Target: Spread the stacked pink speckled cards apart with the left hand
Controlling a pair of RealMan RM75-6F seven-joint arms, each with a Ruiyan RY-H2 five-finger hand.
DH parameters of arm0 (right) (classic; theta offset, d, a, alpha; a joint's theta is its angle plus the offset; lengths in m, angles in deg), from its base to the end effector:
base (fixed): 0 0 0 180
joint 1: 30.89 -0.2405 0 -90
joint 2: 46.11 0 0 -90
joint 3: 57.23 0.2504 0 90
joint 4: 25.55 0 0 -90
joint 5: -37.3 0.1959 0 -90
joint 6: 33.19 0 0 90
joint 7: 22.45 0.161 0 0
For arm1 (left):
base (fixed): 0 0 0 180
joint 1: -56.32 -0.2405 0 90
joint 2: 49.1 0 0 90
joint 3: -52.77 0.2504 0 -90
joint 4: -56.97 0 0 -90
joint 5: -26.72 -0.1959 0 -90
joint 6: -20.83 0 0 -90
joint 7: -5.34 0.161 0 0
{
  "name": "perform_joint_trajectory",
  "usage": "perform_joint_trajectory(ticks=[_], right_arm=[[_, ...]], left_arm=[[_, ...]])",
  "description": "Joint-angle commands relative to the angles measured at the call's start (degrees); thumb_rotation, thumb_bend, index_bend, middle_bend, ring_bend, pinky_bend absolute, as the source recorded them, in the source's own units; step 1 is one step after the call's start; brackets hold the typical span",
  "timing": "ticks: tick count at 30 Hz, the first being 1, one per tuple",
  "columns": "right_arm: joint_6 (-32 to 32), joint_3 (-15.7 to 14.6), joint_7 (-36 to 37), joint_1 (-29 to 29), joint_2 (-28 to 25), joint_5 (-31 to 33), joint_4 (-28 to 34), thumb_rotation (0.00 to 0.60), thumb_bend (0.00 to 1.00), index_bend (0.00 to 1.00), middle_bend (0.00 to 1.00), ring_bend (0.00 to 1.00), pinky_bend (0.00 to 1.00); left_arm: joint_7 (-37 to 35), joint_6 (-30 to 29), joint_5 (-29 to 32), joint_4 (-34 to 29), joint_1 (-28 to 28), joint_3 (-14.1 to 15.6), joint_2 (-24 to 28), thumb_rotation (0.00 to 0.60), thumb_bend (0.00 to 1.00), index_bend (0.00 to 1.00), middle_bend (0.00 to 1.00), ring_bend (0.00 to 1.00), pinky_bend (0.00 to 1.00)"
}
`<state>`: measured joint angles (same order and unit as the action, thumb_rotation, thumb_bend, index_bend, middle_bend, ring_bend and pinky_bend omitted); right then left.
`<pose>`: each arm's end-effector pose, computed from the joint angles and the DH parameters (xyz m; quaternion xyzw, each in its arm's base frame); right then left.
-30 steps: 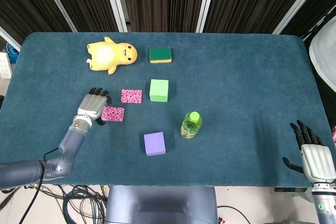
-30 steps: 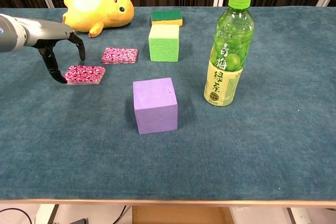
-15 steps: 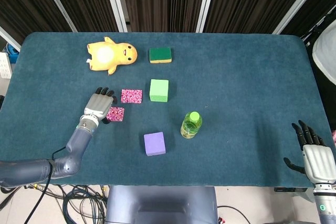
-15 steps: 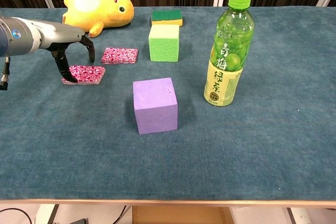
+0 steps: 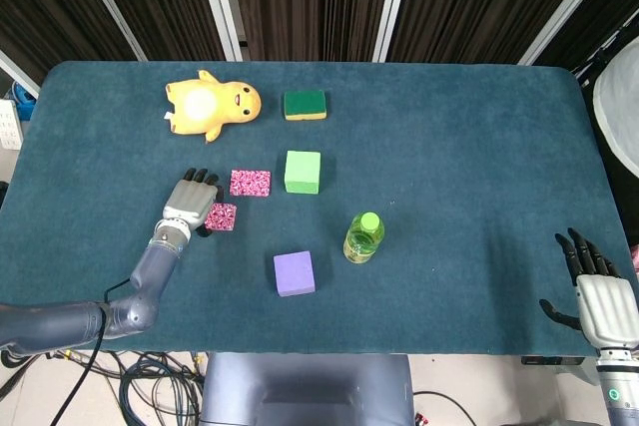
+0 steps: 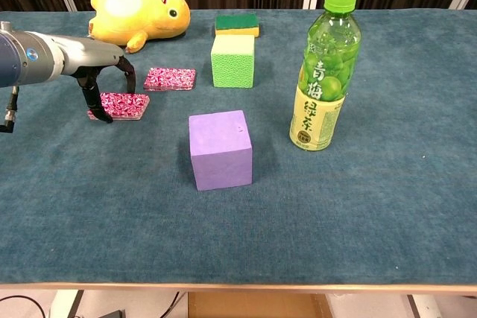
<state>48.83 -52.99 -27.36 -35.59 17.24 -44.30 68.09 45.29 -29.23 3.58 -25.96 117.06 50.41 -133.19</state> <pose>-0.3097 -0.1996 0.1720 0.5910 -0.3922 0.3457 0.6144 -0.1561 0.4016 0.0024 -0.7573 -0.3921 -0.1737 0.4926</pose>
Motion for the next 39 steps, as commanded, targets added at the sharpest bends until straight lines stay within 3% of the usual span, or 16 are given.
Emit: perform_joint_trajectory(ticks=[1, 39], right_arm=[[0.00, -0.04, 0.01, 0.03, 0.00, -0.01, 0.03, 0.600, 0.19, 0.00, 0.00, 0.06, 0.21], [-0.80, -0.22, 0.24, -0.31, -0.02, -0.10, 0.17, 0.600, 0.19, 0.00, 0.00, 0.06, 0.21]], left_arm=[[0.22, 0.00, 0.01, -0.08, 0.06, 0.01, -0.02, 0.600, 0.18, 0.42, 0.19, 0.00, 0.00], [2.77, -2.42, 2.00, -3.58, 0.52, -0.90, 2.21, 0.600, 0.26, 0.50, 0.24, 0.00, 0.00]])
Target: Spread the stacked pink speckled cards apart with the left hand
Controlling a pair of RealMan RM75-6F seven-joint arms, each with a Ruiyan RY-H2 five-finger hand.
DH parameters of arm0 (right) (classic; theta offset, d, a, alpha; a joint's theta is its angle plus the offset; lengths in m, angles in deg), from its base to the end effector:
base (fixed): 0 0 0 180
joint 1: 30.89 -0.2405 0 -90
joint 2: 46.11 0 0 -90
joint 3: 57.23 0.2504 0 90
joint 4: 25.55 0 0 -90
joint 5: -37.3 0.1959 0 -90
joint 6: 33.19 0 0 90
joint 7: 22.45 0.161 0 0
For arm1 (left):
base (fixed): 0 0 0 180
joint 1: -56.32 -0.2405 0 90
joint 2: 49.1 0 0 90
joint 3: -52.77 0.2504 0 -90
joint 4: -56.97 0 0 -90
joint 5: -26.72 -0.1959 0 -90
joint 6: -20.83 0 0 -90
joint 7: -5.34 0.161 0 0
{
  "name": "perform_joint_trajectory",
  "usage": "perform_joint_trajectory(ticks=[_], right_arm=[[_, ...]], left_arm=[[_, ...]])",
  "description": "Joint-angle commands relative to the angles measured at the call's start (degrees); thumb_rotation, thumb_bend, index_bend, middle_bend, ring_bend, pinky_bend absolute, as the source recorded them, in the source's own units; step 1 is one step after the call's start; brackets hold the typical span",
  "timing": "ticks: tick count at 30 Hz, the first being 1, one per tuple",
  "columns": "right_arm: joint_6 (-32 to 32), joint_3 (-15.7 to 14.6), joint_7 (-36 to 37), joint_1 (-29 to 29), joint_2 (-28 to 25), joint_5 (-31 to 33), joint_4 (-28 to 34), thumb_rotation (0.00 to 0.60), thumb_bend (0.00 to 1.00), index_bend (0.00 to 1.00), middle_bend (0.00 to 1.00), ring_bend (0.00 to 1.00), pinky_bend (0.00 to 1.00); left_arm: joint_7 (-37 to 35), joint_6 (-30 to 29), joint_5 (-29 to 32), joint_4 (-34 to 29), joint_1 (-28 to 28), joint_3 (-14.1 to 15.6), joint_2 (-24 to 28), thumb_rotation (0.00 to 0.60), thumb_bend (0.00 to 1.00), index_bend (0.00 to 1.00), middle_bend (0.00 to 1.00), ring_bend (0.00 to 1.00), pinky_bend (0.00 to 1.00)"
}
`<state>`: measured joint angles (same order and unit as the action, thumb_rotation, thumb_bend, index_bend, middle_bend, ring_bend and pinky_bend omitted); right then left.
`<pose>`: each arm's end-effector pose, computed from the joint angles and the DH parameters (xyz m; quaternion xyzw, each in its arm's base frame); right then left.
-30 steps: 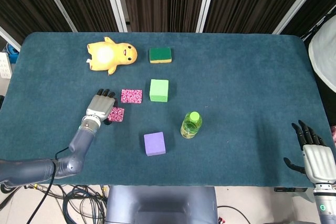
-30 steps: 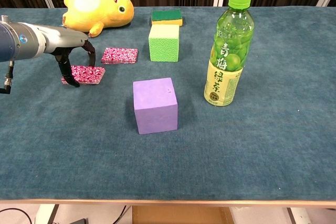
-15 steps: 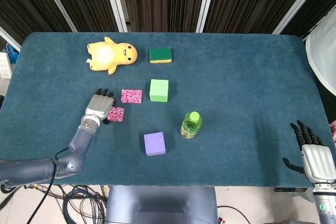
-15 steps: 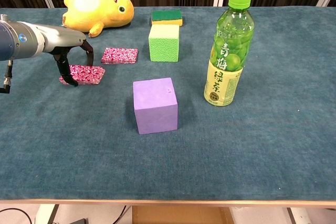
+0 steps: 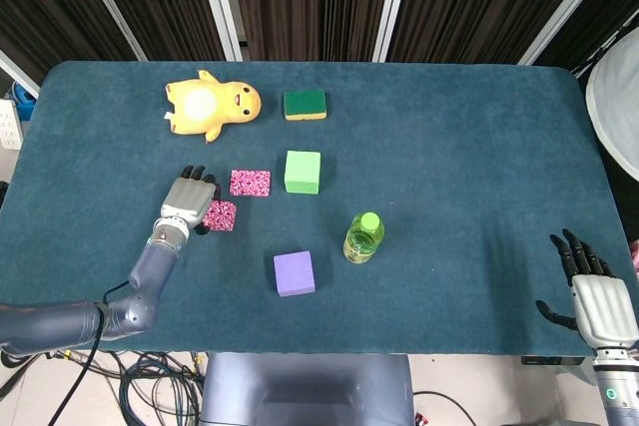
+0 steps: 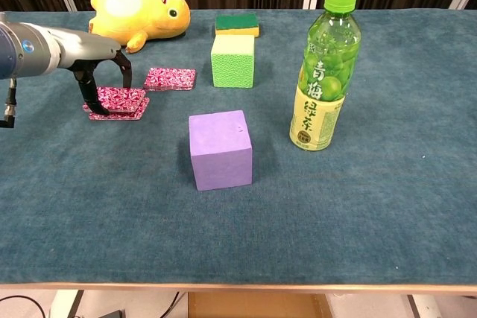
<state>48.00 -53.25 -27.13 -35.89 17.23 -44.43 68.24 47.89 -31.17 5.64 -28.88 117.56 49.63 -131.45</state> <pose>-0.3092 -0.2002 0.1688 0.5954 -0.3974 0.3440 0.6076 -0.1503 0.4011 0.0122 -0.7538 -0.3870 -0.1713 0.5026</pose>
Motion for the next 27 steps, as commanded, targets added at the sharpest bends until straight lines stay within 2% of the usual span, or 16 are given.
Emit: perform_joint_trajectory(ticks=[1, 8, 16, 27], right_arm=[[0.07, 0.02, 0.01, 0.02, -0.01, -0.01, 0.05, 0.600, 0.19, 0.00, 0.00, 0.06, 0.21], [0.27, 0.01, 0.20, 0.14, -0.13, -0.05, 0.07, 0.600, 0.19, 0.00, 0.00, 0.06, 0.21], [0.33, -0.23, 0.45, 0.17, -0.26, -0.56, 0.23, 0.600, 0.18, 0.00, 0.00, 0.06, 0.21], [0.94, -0.27, 1.19, 0.56, -0.53, -0.75, 0.17, 0.600, 0.19, 0.00, 0.00, 0.06, 0.21]], left_arm=[[0.33, -0.70, -0.03, -1.06, 0.04, -0.11, 0.75, 0.600, 0.26, 0.50, 0.24, 0.00, 0.00], [0.47, -1.58, 0.14, -5.25, -0.37, 0.06, 3.25, 0.600, 0.26, 0.50, 0.24, 0.00, 0.00], [1.21, -7.51, -1.55, -18.30, -2.97, 2.67, 9.95, 0.600, 0.26, 0.50, 0.24, 0.00, 0.00], [1.57, -12.59, -4.17, -24.55, -5.11, 3.78, 9.53, 0.600, 0.26, 0.50, 0.23, 0.00, 0.00]])
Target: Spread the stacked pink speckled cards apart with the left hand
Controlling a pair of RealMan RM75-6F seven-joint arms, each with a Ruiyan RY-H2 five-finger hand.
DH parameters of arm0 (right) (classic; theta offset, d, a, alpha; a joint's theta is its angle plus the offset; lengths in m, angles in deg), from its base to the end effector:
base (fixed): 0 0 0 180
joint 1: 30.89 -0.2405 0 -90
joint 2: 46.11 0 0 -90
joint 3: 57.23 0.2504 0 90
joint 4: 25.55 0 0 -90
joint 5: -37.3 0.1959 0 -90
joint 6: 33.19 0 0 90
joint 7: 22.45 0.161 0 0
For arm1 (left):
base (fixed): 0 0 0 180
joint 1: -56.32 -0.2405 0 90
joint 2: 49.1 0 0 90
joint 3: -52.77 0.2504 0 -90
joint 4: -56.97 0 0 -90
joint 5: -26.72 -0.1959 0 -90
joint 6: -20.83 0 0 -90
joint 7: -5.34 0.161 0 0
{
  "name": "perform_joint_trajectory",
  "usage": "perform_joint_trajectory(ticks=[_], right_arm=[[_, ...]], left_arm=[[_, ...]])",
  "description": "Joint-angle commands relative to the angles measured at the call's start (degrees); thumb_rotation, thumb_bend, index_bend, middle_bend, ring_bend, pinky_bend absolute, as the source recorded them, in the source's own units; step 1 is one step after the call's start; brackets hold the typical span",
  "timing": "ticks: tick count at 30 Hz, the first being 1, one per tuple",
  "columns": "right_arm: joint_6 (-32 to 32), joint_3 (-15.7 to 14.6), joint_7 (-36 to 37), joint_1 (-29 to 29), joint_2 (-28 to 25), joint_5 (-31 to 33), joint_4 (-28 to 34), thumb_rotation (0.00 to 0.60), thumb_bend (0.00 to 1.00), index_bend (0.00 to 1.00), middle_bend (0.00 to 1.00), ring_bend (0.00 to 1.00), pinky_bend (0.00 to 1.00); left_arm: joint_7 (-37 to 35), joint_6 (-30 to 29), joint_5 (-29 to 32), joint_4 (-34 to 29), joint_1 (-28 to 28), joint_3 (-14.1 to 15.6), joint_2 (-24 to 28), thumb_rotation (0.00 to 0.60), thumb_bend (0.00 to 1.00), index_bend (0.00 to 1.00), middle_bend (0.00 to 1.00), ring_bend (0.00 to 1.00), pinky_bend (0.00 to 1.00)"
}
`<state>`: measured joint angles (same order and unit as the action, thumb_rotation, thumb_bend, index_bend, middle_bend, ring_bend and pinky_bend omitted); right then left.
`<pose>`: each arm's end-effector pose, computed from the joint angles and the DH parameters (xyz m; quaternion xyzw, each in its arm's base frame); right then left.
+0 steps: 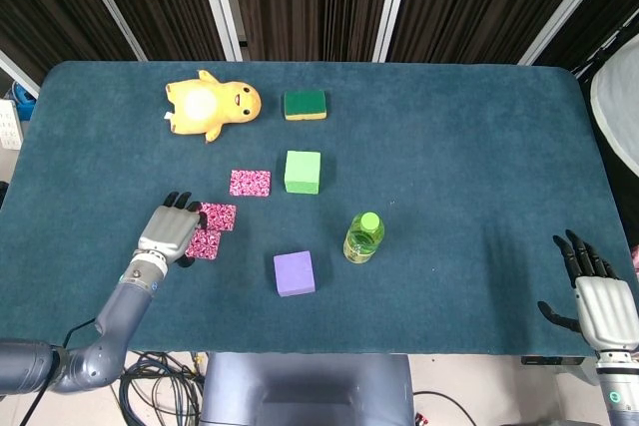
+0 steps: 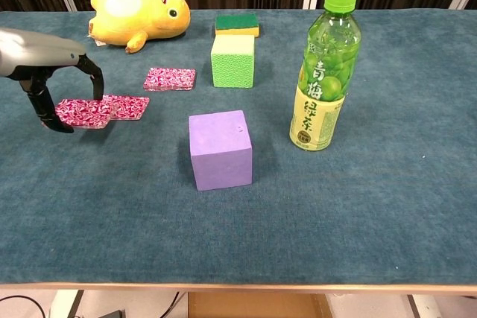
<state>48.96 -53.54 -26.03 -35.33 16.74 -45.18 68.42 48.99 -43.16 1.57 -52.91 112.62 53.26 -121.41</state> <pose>-0.3086 -0.1964 0.1721 0.5924 -0.3976 0.3507 0.6066 -0.1504 0.3317 0.0448 -0.7598 -0.3987 -0.1693 0.4849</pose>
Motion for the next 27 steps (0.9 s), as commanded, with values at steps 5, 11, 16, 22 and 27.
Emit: perform_joint_trajectory(ticks=[5, 11, 16, 22, 27], right_arm=[[-0.30, 0.17, 0.52, -0.08, -0.21, 0.36, -0.20, 0.600, 0.18, 0.00, 0.00, 0.06, 0.21], [-0.03, 0.30, 1.23, 0.16, -0.43, 0.60, -0.42, 0.600, 0.19, 0.00, 0.01, 0.06, 0.21], [0.16, 0.33, 1.66, 0.36, -0.63, 0.69, -0.49, 0.600, 0.18, 0.00, 0.01, 0.06, 0.21], [0.30, 0.38, 1.93, 0.49, -0.80, 0.71, -0.52, 0.600, 0.19, 0.00, 0.01, 0.06, 0.21], [0.28, 0.49, 2.03, 0.59, -0.81, 1.08, -0.61, 0.600, 0.18, 0.00, 0.01, 0.06, 0.21]], left_arm=[[1.95, -0.40, 1.00, -0.59, 0.57, -0.27, -2.80, 0.600, 0.26, 0.50, 0.23, 0.00, 0.00], [4.94, -0.95, 2.81, 0.88, 2.74, -1.70, -6.80, 0.600, 0.26, 0.51, 0.23, 0.00, 0.00], [6.90, -1.50, 5.54, 2.93, 4.10, -2.73, -9.60, 0.600, 0.26, 0.50, 0.23, 0.00, 0.00], [8.35, -1.44, 7.50, 5.87, 5.19, -3.55, -12.54, 0.600, 0.26, 0.49, 0.23, 0.00, 0.00], [9.33, -1.62, 7.53, 6.84, 5.68, -3.70, -13.60, 0.600, 0.22, 0.45, 0.22, 0.00, 0.00]])
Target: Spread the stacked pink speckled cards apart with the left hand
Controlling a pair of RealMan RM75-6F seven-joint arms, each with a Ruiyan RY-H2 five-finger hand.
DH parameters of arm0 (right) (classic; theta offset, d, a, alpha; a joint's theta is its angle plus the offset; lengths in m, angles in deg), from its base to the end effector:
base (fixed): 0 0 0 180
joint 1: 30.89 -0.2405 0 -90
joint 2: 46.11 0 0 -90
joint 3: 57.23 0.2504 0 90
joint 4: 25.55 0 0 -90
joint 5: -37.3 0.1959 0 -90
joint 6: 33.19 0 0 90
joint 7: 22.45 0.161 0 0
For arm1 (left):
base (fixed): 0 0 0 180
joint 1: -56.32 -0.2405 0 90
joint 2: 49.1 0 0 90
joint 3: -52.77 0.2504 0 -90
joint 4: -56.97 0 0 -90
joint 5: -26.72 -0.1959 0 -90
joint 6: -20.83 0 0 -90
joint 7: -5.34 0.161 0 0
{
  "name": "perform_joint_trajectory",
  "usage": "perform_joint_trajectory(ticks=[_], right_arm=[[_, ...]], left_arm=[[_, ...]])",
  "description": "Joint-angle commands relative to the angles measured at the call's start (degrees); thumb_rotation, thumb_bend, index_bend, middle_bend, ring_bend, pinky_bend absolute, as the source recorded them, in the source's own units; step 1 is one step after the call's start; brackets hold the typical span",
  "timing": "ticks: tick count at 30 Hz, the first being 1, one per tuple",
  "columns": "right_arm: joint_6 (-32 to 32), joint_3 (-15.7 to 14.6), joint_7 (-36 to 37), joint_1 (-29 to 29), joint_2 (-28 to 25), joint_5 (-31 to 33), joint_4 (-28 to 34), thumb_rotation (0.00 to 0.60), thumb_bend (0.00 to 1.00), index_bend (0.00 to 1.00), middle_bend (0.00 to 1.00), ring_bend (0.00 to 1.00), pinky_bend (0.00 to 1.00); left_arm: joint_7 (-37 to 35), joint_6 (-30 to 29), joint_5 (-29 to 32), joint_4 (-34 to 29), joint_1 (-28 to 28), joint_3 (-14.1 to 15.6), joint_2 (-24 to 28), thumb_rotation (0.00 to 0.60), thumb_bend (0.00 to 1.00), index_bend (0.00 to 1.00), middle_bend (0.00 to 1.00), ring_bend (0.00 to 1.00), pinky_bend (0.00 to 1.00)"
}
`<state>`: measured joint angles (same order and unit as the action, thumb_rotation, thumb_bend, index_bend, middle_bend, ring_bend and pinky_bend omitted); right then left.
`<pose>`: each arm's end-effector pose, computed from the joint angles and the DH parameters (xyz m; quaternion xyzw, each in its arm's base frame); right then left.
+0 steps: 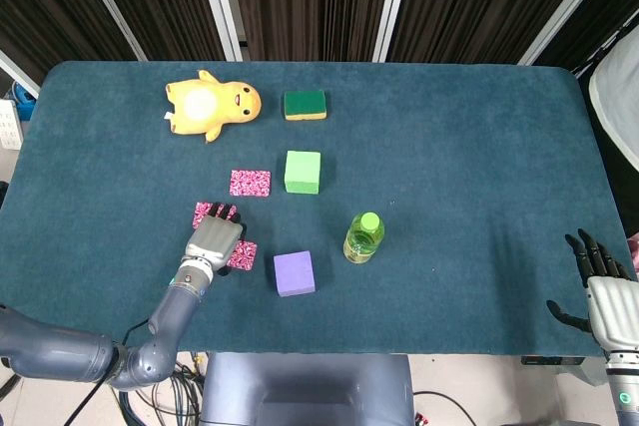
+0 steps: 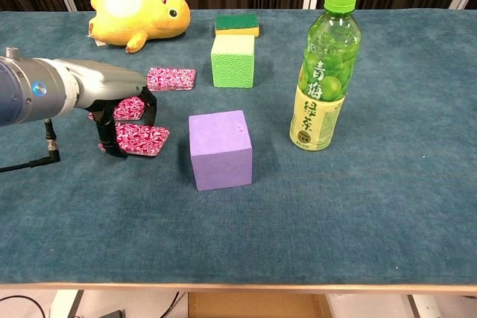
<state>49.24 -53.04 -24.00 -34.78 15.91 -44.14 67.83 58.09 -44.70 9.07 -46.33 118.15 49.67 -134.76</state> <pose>-0.3149 -0.1951 0.1812 0.5785 -0.4034 0.3528 0.6149 -0.1108 0.3338 -0.0189 -0.7897 -0.3750 -0.1542 0.4604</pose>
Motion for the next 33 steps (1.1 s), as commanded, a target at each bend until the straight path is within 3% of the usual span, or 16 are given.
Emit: perform_joint_trajectory(ticks=[1, 8, 17, 21, 24, 27, 33], right_arm=[[0.00, -0.01, 0.00, 0.05, 0.03, 0.05, -0.03, 0.600, 0.18, 0.00, 0.01, 0.06, 0.21], [0.01, 0.14, -0.40, 0.00, 0.21, 0.22, 0.00, 0.600, 0.18, 0.00, 0.01, 0.06, 0.21], [0.06, 0.25, -0.71, 0.05, 0.18, 0.41, 0.26, 0.600, 0.18, 0.00, 0.01, 0.06, 0.21], [0.12, 0.18, -0.78, 0.21, 0.04, 0.47, 0.36, 0.600, 0.18, 0.00, 0.01, 0.06, 0.21], [-0.01, 0.30, -0.82, 0.18, -0.02, 0.77, 0.37, 0.600, 0.18, 0.00, 0.01, 0.06, 0.21], [-0.25, 0.31, -1.11, 0.12, 0.04, 0.99, 0.29, 0.600, 0.19, 0.00, 0.01, 0.06, 0.21], [-0.96, 0.63, -2.08, -0.38, 0.72, 1.66, -0.41, 0.600, 0.19, 0.00, 0.01, 0.06, 0.21]], left_arm=[[0.30, -0.10, 0.00, 0.35, 0.19, -0.15, -0.34, 0.600, 0.20, 0.44, 0.22, 0.00, 0.00], [0.89, -0.55, -0.72, -0.99, 0.12, 0.08, 0.51, 0.600, 0.13, 0.39, 0.20, 0.00, 0.00], [0.63, -2.04, -3.07, -2.35, -0.35, -0.22, 1.21, 0.600, 0.13, 0.34, 0.19, 0.00, 0.00], [-1.52, -3.92, -7.13, -6.81, -1.15, -2.01, 5.44, 0.600, 0.13, 0.34, 0.19, 0.00, 0.00], [-4.26, -3.87, -12.37, -9.71, -2.76, -1.94, 10.04, 0.600, 0.13, 0.34, 0.19, 0.00, 0.00], [-8.98, -4.00, -21.88, -11.29, -6.19, -0.03, 15.64, 0.600, 0.13, 0.29, 0.18, 0.00, 0.00], [-29.69, -3.26, -46.10, -9.56, -17.12, 6.48, 27.74, 0.600, 0.14, 0.20, 0.15, 0.00, 0.00]])
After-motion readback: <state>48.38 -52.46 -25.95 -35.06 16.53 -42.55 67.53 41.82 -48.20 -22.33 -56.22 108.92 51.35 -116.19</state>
